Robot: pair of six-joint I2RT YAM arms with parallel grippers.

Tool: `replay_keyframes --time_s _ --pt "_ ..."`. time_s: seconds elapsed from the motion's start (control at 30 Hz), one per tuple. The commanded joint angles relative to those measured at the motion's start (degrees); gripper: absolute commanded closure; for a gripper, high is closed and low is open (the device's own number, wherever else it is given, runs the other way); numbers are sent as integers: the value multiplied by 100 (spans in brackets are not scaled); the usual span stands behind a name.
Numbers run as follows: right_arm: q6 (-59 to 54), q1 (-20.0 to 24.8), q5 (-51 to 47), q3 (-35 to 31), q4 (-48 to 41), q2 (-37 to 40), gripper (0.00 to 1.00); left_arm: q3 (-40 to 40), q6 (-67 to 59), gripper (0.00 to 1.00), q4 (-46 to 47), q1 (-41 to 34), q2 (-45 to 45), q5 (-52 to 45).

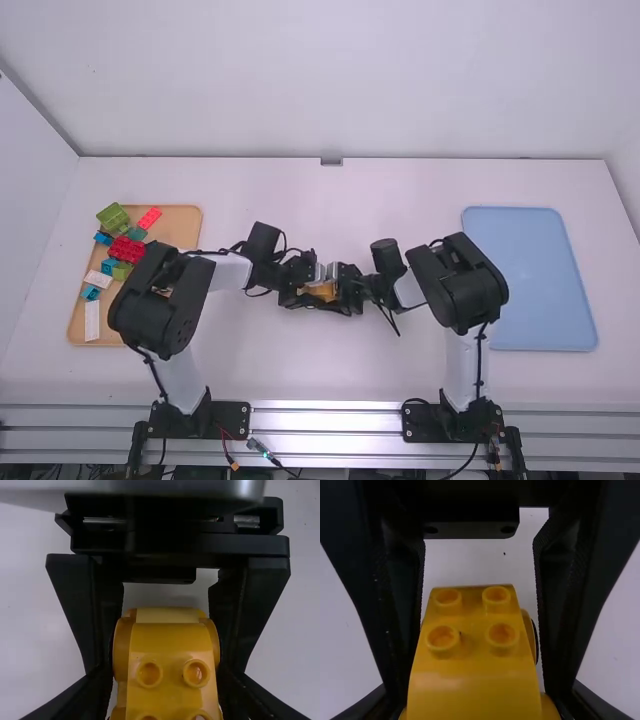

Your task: Assemble lego blocks to make yellow taxi

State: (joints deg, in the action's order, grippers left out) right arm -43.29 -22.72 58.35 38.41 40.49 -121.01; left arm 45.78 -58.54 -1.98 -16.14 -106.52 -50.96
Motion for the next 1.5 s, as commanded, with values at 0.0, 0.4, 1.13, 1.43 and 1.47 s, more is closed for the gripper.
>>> replay_keyframes --time_s 0.0,0.4,1.13,1.43,1.47 --pt "-155 133 -138 -85 -68 -52 42 -105 -46 70 90 114 -72 83" --pt "-155 133 -138 -85 -66 -52 42 -105 -37 91 114 114 -72 105" --pt "-153 133 -142 -85 -83 -52 42 278 -9 68 702 168 -68 81" --pt "-153 133 -142 -83 -85 -52 42 339 -195 11 890 151 -68 76" --pt "-155 133 -140 -83 -83 -52 42 339 -195 1 903 151 -68 76"
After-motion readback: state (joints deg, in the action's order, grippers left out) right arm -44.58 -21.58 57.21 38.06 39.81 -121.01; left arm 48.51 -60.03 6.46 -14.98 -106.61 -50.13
